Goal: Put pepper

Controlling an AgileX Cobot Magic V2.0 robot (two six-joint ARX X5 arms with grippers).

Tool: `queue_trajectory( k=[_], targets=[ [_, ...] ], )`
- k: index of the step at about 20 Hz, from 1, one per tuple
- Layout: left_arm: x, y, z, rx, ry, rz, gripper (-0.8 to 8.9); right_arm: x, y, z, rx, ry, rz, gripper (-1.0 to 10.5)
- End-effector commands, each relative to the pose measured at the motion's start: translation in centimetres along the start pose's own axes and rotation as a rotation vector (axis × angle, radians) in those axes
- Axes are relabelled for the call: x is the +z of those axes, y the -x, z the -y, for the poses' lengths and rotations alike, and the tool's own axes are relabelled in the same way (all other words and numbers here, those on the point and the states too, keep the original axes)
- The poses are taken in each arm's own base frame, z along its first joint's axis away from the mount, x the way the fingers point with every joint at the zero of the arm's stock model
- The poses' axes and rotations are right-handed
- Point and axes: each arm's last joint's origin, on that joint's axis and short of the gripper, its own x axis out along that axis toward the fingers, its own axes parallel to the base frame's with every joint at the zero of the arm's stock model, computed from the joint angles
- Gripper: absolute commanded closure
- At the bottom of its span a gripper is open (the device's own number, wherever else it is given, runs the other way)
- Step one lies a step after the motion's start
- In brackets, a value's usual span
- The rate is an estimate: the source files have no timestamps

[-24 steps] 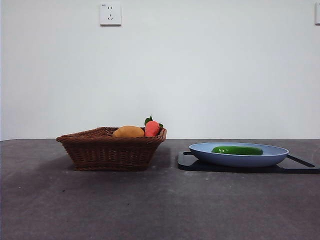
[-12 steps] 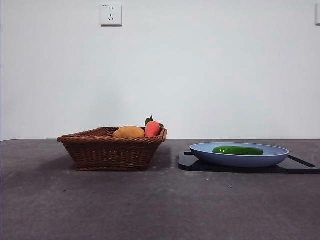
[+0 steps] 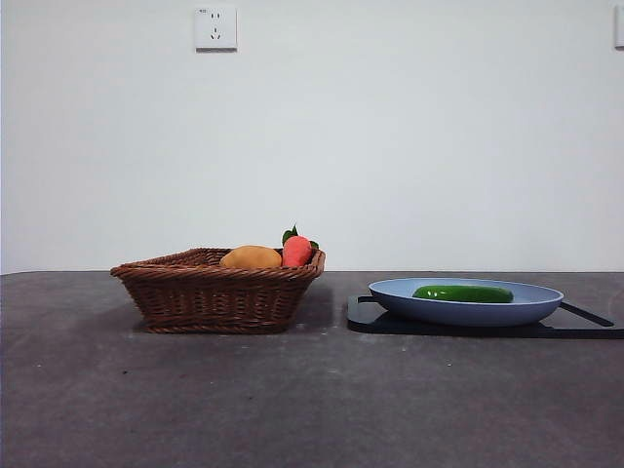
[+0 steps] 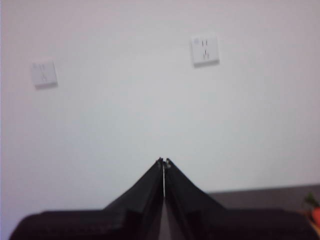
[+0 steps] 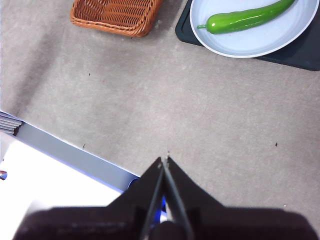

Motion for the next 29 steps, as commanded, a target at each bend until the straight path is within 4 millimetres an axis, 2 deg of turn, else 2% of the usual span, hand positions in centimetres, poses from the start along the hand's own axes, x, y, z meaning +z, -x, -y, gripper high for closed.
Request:
queue_trajectory(
  k=[1,5,11,18,24,29],
  targets=[
    [-3.4,0.4,0.3,-0.002,0.047,-0.042,8.05,0.3,0.3,-0.1,0.001,0.015,0.015,9.4],
    [-8.2,1.2,0.8,-0.006,0.09,-0.122,8.05,0.3,0.3,-0.1,0.001,0.015,0.015,9.4],
    [-12.2,1.9,1.2,-0.006,0.107,-0.184,8.05,0.3,0.3,-0.1,0.001,0.015,0.015,9.4],
    [-14.5,2.4,1.4,-0.007,0.124,-0.26,8.05,0.3,0.3,-0.1,0.001,0.015,0.015,9.4],
    [-16.2,3.0,1.6,-0.011,0.157,-0.447,8.05,0.3,0.3,-0.1,0.001,0.015,0.015,9.4],
    [-15.9,2.8,1.6,-0.028,0.163,-0.414,8.05,0.3,0.3,-0.1,0.001,0.015,0.015,9.4]
  ],
)
